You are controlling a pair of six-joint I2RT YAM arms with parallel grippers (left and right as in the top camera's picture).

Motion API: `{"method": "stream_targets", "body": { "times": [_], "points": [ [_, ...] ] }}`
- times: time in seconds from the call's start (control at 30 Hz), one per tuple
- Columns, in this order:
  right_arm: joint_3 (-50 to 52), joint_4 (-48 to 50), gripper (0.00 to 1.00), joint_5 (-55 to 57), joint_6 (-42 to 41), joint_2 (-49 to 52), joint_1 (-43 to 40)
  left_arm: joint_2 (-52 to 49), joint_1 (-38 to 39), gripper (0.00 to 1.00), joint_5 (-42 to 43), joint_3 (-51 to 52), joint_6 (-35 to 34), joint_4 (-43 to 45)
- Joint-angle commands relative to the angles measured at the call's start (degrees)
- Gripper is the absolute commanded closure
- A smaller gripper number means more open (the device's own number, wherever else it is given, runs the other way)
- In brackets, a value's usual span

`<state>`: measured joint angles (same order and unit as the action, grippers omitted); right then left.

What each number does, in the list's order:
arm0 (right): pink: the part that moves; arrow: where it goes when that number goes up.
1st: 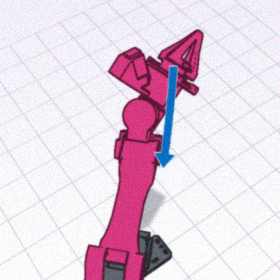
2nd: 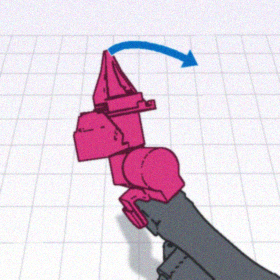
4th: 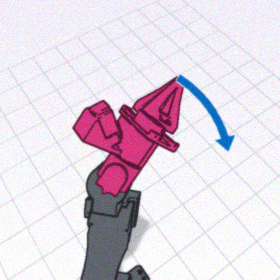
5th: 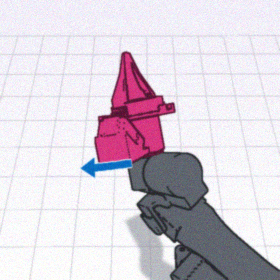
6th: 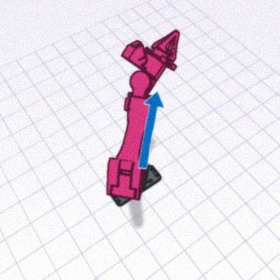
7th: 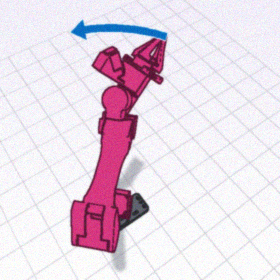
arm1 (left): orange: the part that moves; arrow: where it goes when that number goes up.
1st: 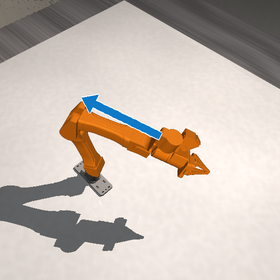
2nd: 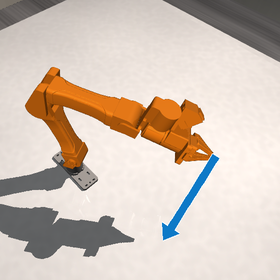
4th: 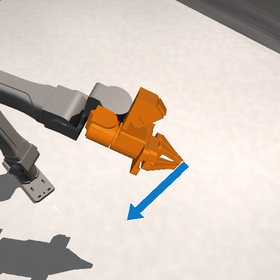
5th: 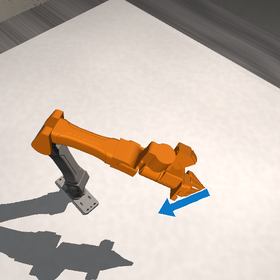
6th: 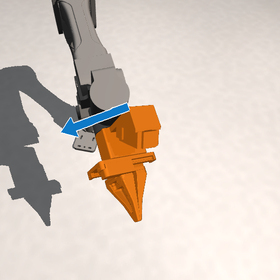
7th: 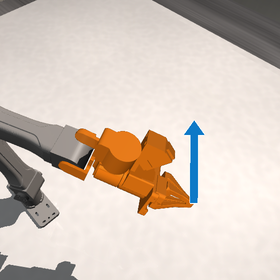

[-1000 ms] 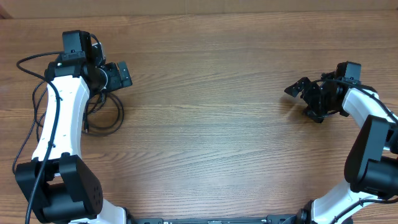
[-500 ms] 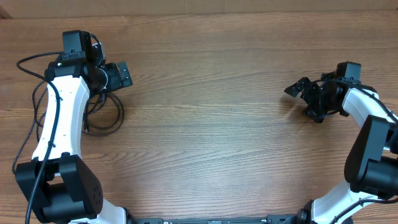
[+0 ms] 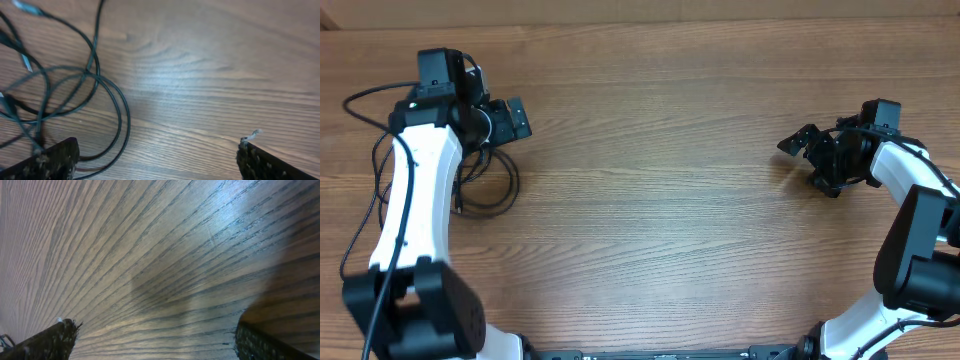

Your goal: Untangle cables

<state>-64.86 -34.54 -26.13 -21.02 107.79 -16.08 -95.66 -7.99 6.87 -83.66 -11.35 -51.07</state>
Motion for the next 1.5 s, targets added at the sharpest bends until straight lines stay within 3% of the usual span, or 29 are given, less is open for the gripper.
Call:
{"method": "stream_targets", "body": {
  "times": [0.0, 0.13, 0.3, 0.63, 0.8, 1.03, 1.47],
  "points": [
    [0.6, 0.0, 0.0, 0.6, -0.2, 0.7, -0.2, 8.6, -0.2, 0.0, -0.6, -0.8, 2.5, -0.5],
    [0.6, 0.0, 0.0, 0.6, -0.2, 0.7, -0.2, 13.7, -0.2, 0.0, -2.3, 0.1, 3.7, -1.2],
    [0.6, 0.0, 0.0, 0.6, -0.2, 0.7, -0.2, 17.2, 1.4, 0.0, -1.8, 10.3, 4.1, 10.6],
    [0.6, 0.0, 0.0, 0.6, -0.2, 0.7, -0.2, 26.0, 5.6, 0.0, 5.0, 44.7, 4.1, 59.0],
    [0.6, 0.0, 0.0, 0.6, -0.2, 0.7, -0.2, 30.3, 6.2, 0.0, 4.4, 57.2, 4.1, 73.3],
    [0.6, 0.0, 0.0, 0.6, -0.2, 0.7, -0.2, 35.3, 6.1, 0.0, 1.4, 66.4, 3.7, 74.4],
    [0.6, 0.0, 0.0, 0.6, -0.2, 0.7, -0.2, 42.7, 6.0, 0.0, 1.5, 73.6, 3.7, 72.1]
  ]
}}
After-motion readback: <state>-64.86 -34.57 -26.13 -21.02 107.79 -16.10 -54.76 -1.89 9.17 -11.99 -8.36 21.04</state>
